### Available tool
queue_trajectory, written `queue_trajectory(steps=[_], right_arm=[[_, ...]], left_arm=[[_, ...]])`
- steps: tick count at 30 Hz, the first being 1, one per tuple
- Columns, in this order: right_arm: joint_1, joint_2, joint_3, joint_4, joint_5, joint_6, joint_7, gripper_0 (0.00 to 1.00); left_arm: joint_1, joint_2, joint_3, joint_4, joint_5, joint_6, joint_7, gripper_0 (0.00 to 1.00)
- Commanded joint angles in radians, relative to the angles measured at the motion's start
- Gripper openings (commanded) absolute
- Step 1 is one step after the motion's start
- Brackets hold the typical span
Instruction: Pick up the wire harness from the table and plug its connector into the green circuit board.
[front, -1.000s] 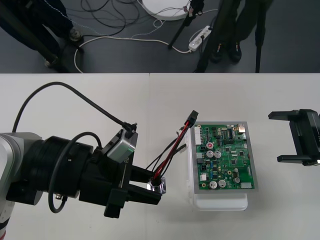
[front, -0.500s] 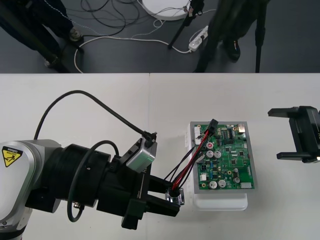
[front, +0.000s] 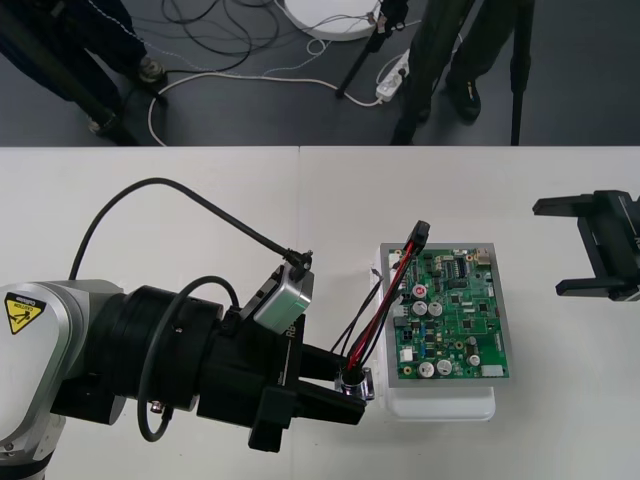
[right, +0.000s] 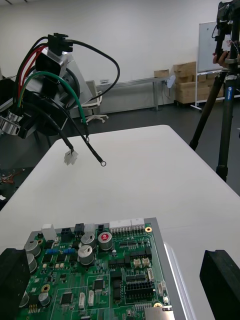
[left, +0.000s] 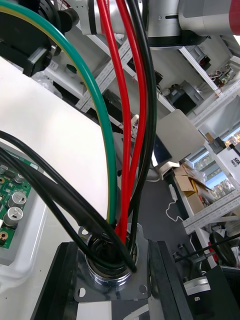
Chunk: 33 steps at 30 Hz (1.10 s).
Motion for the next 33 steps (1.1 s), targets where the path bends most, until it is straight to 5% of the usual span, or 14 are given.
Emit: queue_trajectory(steps=[1,33], right_arm=[[-0.075,0.017,0.003,-0.008,0.005,-0.013,-0.024,1.0],[-0.211,0.252,0.003,-0.134,-0.001,-0.013,-0.236,1.0]], left_arm=[[0.021,-0.023,-0.02,-0.037,0.022,0.065,0.069,0.0],[0.023,-0.021,-0.004,-0.037,-0.004,0.075,0.068,0.0]])
